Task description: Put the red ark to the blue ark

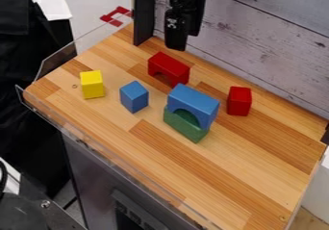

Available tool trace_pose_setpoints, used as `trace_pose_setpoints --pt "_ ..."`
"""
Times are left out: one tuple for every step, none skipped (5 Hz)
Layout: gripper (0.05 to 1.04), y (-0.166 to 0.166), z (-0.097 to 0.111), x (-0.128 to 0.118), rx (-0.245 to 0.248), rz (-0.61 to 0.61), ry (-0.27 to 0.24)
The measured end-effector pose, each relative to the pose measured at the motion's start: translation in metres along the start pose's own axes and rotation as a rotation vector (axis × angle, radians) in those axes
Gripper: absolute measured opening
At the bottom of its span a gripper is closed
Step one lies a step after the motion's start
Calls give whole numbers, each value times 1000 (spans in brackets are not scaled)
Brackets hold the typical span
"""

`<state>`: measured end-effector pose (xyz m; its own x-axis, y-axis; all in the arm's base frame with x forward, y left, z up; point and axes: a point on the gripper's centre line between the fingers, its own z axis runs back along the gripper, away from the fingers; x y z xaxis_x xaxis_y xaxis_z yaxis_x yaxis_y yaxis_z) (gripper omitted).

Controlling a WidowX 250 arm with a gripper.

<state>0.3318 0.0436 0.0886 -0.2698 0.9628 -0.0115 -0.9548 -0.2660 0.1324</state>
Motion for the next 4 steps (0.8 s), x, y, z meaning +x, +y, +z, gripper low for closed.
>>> trace_pose_setpoints --pt "999 -9 -11 13 -10 -3 -2" --pt "999 -12 -22 23 -15 15 2" --pt "999 -15 -32 27 -21 20 5" --pt "999 -15 -40 25 -19 15 25"
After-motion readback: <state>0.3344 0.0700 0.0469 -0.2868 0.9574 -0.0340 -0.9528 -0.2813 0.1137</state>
